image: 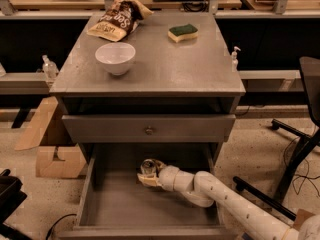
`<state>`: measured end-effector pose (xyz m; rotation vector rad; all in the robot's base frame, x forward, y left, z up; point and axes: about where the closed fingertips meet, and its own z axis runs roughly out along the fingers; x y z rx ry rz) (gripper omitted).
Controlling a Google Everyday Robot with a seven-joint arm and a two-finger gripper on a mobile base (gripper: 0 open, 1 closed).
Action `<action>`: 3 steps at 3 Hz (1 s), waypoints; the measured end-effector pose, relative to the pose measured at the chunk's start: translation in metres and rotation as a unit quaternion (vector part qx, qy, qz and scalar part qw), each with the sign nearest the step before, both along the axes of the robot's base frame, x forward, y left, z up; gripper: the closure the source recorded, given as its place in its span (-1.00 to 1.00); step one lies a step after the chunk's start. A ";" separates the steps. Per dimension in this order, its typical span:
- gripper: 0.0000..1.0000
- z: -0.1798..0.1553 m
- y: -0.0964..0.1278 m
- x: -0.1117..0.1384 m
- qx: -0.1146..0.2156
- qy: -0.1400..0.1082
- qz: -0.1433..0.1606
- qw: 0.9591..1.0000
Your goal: Place 7up can into middle drawer
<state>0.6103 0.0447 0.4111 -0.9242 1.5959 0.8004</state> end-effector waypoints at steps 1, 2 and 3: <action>-0.78 0.000 0.002 0.000 0.001 0.000 0.002 1.000; -1.00 0.000 0.004 -0.001 0.001 0.000 0.003 1.000; -1.00 0.000 0.004 -0.001 0.001 0.000 0.003 1.000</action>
Offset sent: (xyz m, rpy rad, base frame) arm -0.0005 0.0023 0.0002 0.0015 0.0002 0.0034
